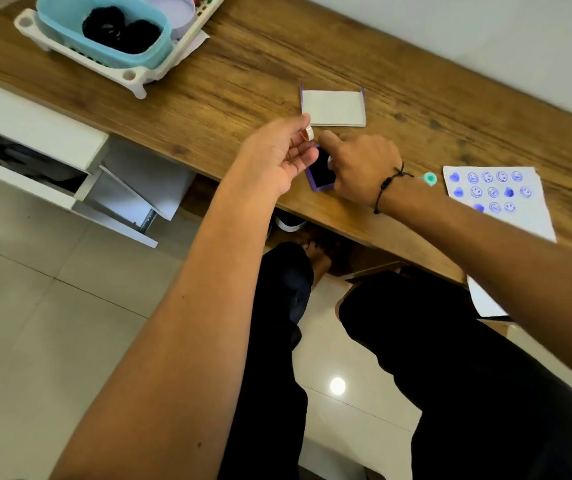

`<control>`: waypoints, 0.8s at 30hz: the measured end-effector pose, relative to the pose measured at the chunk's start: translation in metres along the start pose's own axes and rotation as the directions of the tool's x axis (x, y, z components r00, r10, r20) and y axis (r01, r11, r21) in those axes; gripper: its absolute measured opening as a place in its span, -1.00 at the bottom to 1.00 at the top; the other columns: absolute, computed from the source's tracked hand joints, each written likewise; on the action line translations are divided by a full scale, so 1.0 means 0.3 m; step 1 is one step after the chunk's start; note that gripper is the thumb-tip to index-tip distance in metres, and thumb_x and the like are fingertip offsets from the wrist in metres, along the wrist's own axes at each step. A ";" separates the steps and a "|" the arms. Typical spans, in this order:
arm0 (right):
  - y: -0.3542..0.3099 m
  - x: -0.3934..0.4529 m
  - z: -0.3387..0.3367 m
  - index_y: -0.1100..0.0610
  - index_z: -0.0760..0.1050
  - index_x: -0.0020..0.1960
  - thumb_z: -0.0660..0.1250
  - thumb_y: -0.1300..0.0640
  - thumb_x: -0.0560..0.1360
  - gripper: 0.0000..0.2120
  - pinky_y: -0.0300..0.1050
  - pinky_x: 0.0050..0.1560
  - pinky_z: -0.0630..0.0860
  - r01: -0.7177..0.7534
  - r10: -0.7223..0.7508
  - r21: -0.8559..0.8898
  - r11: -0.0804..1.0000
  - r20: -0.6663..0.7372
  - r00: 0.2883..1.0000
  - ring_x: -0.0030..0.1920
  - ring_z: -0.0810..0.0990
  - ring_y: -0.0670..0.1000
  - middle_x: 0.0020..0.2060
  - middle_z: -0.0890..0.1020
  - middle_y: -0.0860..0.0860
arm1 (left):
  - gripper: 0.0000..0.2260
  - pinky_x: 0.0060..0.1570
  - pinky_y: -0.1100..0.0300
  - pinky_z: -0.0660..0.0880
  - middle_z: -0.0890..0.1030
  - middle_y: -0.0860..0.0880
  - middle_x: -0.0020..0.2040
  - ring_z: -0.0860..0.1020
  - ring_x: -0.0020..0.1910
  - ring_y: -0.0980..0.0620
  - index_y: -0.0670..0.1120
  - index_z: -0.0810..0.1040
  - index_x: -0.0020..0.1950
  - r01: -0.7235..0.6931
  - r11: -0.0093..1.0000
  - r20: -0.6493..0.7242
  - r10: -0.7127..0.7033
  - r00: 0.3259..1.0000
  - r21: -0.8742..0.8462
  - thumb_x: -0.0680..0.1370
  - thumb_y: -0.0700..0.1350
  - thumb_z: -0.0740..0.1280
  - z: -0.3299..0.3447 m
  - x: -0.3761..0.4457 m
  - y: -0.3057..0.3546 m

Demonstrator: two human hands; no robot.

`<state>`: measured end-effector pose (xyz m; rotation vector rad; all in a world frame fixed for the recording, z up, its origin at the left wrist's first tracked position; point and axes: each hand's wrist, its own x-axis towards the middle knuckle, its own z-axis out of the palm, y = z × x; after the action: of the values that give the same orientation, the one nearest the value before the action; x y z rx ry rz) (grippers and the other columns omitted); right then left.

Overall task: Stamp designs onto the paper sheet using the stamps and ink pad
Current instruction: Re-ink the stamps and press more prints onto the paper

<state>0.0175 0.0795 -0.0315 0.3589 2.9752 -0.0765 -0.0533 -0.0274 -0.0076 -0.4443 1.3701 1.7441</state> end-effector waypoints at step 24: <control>0.163 -0.163 -0.094 0.09 0.56 -0.14 0.26 0.23 0.43 -0.88 -0.14 -0.14 0.45 -0.233 0.495 0.823 0.519 -0.067 0.867 -0.25 0.54 -0.02 -0.28 0.59 0.01 | -0.82 -0.45 0.33 0.52 0.45 -0.08 -0.30 0.47 -0.33 0.06 -0.18 0.44 -0.25 -0.062 0.997 0.034 0.061 0.998 0.039 0.54 -0.19 0.29 0.148 -0.081 -0.104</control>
<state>0.0724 0.1174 0.0022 1.1952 2.8324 -1.4679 -0.0052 0.0047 0.0056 -0.3541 1.4060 1.7631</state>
